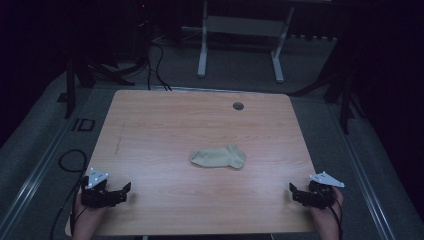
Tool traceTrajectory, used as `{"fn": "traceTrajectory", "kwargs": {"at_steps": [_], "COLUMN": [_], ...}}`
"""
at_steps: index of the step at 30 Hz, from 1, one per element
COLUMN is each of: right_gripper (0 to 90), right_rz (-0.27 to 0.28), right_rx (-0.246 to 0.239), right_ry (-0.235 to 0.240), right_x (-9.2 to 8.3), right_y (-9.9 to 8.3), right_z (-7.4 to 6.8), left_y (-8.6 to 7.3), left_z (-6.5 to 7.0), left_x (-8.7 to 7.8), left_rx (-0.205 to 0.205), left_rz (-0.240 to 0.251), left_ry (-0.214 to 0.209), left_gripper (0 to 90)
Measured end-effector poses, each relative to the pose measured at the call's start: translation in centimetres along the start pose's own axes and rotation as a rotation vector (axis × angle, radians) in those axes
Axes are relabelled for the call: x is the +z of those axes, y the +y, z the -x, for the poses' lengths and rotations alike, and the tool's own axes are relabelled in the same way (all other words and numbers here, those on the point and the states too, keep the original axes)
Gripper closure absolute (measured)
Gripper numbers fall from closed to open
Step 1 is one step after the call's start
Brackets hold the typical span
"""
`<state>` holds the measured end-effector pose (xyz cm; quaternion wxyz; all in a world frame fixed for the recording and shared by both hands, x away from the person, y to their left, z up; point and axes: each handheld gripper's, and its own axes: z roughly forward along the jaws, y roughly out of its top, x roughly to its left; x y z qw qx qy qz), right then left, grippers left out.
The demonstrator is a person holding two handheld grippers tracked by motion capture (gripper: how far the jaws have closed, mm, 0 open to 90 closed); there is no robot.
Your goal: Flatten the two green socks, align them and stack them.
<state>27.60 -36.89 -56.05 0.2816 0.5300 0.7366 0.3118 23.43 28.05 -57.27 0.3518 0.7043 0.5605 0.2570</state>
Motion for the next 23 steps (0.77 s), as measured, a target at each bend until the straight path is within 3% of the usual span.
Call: {"fn": "traceTrajectory", "kwargs": {"at_steps": [4,9,23], "right_gripper": [10.8,10.8,10.9], "right_rz": [0.005,0.022,0.038], "right_rx": [0.019,0.024,0.04], "right_ry": [-0.023,-0.044,-0.072], "right_x": [0.17,0.44,0.89], "right_y": [-0.12,-0.04,0.19], "right_z": [0.29,0.32,0.26], "left_y": [-0.08,-0.08,0.09], "left_z": [-0.13,-0.14,0.42], "left_x": [-0.28,-0.5,0.32], "left_rx": [-0.015,-0.032,-0.009], "left_rz": [0.012,0.052,0.053], "left_ry": [0.049,0.077,0.082], "left_gripper": [1.6,1.6,1.6]}}
